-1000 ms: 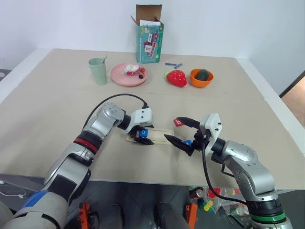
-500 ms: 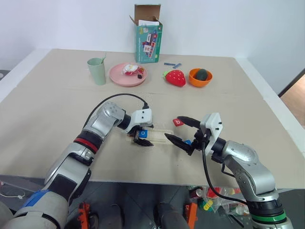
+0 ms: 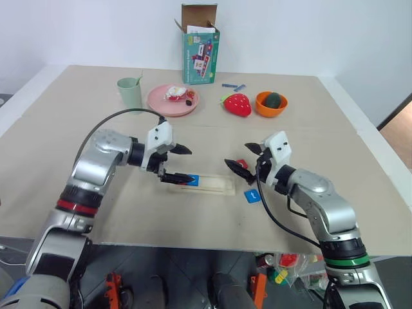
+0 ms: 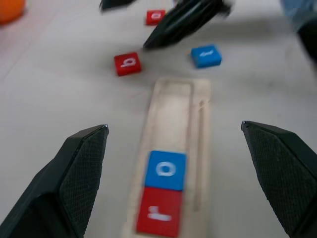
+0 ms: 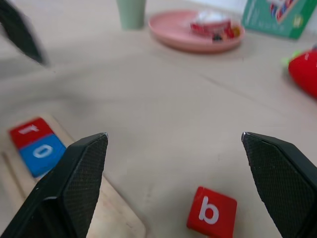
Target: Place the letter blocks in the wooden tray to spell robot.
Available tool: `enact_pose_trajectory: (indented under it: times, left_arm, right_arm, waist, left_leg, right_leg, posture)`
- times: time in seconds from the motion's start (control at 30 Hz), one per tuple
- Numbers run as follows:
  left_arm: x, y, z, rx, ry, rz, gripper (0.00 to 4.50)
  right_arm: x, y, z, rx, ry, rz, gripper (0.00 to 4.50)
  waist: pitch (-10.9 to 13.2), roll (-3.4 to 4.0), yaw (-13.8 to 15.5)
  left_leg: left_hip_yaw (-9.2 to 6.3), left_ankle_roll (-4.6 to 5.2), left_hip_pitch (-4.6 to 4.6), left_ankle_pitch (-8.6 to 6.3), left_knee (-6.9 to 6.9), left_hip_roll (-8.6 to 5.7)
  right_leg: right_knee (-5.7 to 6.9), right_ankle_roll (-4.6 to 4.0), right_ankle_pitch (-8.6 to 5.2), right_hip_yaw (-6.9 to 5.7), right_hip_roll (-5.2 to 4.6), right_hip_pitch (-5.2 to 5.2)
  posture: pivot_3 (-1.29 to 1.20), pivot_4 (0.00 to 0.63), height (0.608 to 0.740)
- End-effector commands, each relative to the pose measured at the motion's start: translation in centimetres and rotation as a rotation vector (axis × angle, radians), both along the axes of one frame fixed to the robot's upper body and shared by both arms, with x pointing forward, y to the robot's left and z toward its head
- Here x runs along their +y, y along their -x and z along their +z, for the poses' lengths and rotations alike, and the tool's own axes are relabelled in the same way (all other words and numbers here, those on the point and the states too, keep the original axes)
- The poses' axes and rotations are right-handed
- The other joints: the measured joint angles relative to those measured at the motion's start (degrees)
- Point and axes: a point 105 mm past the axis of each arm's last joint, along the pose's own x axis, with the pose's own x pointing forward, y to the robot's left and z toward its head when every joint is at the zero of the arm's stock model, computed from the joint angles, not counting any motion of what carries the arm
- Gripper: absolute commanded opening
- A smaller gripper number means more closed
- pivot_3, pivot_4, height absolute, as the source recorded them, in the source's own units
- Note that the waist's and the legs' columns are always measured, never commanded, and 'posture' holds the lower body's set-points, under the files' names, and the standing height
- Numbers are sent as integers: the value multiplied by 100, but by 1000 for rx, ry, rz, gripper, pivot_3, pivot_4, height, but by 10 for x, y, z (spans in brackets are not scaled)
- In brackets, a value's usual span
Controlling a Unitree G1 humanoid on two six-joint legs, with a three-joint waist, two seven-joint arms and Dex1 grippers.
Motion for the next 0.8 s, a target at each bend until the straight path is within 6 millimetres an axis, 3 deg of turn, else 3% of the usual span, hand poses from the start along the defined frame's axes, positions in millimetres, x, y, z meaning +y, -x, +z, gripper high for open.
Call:
enact_pose_trajectory:
  times: [0.03,0.27,0.67,0.8]
  left_arm:
    - [1,15,18,-46,150,88,4462]
    - [5,29,17,-64,323,284,4462]
    - [-1,33,3,-141,280,322,4462]
    - [-2,32,1,-140,269,318,4500]
  right_arm:
    - [-7,-13,1,3,12,-91,4500]
    - [-19,-23,-11,58,4,-214,4500]
    - [-21,-26,-30,136,-10,-294,4500]
    - [-21,-26,-41,180,6,-297,3271]
  waist:
    - [0,0,2]
    - [0,0,12]
    - [0,0,4]
    - [0,0,3]
  left_leg:
    - [1,0,0,0,0,1]
    - [0,-2,8,1,7,-2]
    - [9,-3,16,3,11,-1]
    - [12,-3,16,3,8,0]
  right_leg:
    - [0,0,0,2,0,0]
    - [0,5,7,2,-3,14]
    - [-2,3,18,13,0,17]
    - [-3,5,17,15,0,15]
  posture:
    - [0,150,740]
    - [0,150,740]
    - [0,150,740]
    - [0,150,740]
